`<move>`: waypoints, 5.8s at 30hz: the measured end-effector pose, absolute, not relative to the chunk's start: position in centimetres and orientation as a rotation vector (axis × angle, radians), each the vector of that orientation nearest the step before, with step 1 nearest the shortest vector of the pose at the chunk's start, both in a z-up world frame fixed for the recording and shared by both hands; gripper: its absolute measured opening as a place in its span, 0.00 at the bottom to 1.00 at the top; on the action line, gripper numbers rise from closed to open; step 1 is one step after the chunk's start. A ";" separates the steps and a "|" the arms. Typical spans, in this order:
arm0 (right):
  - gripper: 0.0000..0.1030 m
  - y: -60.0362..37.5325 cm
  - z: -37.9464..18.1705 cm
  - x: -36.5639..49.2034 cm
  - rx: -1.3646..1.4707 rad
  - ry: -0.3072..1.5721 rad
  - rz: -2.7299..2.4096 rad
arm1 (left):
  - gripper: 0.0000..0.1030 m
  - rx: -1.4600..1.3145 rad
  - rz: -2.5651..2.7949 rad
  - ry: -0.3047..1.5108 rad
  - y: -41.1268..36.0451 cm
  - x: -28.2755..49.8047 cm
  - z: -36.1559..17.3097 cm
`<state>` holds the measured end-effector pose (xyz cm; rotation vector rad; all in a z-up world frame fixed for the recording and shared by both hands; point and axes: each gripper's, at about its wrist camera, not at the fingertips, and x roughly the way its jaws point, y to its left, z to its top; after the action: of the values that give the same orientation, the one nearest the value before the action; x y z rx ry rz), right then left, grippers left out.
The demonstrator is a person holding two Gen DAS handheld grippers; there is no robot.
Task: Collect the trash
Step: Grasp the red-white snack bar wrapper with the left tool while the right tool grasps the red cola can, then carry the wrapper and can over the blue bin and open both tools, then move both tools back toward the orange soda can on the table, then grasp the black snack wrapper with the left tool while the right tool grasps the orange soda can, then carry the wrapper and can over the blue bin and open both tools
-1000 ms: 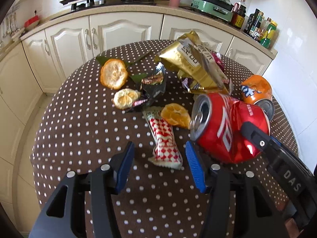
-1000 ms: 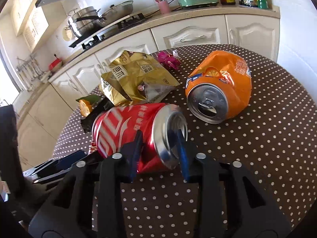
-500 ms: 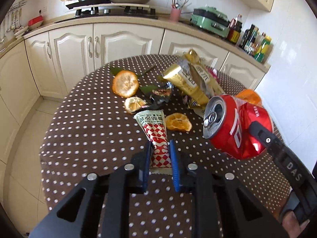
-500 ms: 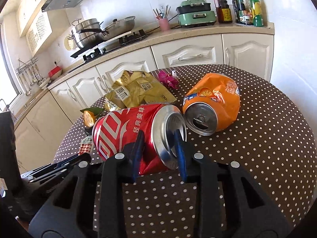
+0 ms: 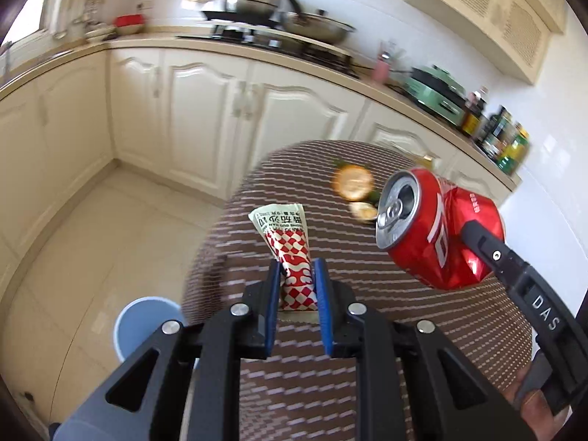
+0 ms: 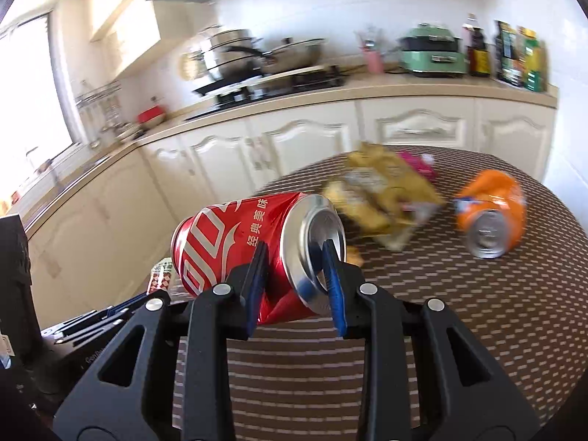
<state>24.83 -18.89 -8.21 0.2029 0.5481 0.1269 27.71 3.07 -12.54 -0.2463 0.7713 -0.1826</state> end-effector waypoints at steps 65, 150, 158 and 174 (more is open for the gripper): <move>0.11 0.5 -13.4 28.7 0.000 0.599 0.350 | 0.54 -0.412 -0.049 0.858 17.2 29.0 -18.2; 0.12 -23.4 -7.7 27.3 0.386 0.508 0.177 | 0.00 -0.314 -0.403 0.676 0.0 28.8 -10.5; 0.12 -15.7 -7.5 28.0 0.335 0.525 0.315 | 0.00 -0.396 -0.292 0.658 7.2 26.8 -11.6; 0.12 5.9 -15.8 31.7 0.165 0.732 0.577 | 0.00 -0.552 -0.008 0.793 24.4 26.8 -21.4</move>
<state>31.72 5.92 -15.82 0.1645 0.7318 0.5768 26.81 24.36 -21.40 -0.5516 0.7932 -0.0082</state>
